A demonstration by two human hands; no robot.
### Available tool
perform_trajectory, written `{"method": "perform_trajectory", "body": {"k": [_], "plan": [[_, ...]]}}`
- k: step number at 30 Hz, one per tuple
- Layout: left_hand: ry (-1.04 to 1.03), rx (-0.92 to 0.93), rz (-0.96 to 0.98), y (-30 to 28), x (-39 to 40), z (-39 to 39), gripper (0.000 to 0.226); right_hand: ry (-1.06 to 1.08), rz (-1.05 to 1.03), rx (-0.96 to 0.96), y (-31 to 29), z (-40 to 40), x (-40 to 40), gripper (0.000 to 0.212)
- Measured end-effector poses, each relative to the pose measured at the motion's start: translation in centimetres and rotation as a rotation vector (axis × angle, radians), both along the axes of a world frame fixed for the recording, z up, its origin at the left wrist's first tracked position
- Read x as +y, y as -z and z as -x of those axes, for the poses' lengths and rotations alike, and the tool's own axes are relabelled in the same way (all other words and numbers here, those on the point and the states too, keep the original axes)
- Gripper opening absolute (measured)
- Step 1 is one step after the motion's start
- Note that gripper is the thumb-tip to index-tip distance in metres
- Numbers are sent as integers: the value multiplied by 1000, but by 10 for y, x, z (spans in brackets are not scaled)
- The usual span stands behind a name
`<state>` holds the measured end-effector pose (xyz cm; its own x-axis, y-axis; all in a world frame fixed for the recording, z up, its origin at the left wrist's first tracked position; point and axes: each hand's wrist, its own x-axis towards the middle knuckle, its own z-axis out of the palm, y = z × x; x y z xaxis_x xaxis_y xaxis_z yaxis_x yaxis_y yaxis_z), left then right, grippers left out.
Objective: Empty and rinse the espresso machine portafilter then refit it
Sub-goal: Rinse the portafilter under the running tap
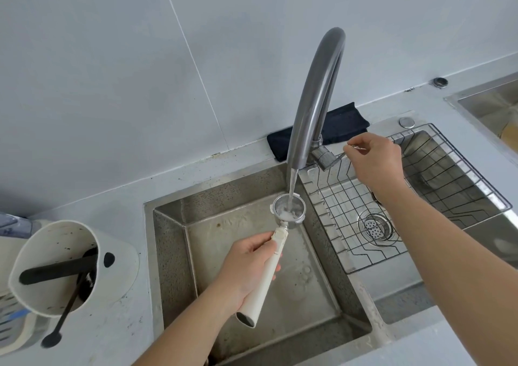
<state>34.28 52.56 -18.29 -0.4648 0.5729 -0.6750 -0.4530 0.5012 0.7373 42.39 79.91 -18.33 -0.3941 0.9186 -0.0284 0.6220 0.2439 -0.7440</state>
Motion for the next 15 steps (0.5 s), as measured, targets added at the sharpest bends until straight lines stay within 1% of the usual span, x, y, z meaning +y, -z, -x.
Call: {"method": "perform_trajectory", "body": {"k": [4,7,8,10,15], "plan": [[57,98,10,-3,-7,0,18,-16,-21,-5,0,0,1,12],[113,187,-3,-6,-11,5,31,-20,-30,-12,0,0,1,13],[129,220,7,-7,-13,7,31,-19,-29,-15,0,0,1,13],[141,285,15,-7,-15,11,28,-19,-28,-17,1,0,1,14],[131,433,14,-4,-18,23,32,-22,-21,-4,1,0,1,12]]}}
